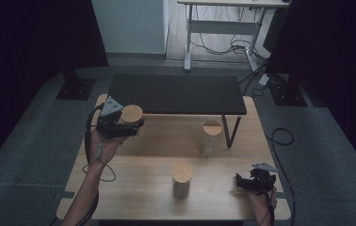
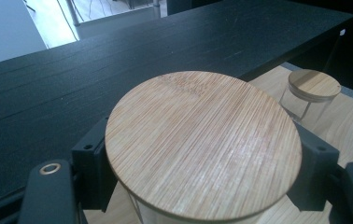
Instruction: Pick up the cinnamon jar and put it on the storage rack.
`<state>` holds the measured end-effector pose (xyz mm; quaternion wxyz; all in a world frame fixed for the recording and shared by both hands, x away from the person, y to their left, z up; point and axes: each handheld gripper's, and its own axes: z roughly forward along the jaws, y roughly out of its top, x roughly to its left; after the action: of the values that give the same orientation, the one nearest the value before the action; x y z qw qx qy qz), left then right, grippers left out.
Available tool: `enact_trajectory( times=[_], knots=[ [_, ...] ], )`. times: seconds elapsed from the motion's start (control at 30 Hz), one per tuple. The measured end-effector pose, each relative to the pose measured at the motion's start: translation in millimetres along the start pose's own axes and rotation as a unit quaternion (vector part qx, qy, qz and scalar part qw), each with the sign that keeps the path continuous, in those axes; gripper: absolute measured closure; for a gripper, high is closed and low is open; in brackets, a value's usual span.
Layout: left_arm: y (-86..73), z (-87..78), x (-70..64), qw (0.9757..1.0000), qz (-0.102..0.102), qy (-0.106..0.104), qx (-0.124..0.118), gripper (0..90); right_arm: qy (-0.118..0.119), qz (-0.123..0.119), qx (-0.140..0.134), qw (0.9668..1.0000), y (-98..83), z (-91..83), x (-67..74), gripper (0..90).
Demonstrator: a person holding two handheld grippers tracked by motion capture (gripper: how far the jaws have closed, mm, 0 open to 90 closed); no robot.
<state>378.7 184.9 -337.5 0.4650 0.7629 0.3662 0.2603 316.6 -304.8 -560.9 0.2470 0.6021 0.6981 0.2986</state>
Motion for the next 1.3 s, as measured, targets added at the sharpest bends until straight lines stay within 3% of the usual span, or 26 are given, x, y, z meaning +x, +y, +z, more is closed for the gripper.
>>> enact_trajectory(
  times=[0.67,1.3],
  knots=[
    [12.7,-1.2,7.6,0.9999,-0.012,-0.005,-0.005,25.0,0.000,0.000,0.000,1.0000,0.0,0.0,0.0,0.9],
    [27.5,1.5,13.8,0.9999,-0.008,0.002,-0.006,25.0,0.000,0.000,0.000,1.0000,0.0,0.0,0.0,0.9]
  ],
)
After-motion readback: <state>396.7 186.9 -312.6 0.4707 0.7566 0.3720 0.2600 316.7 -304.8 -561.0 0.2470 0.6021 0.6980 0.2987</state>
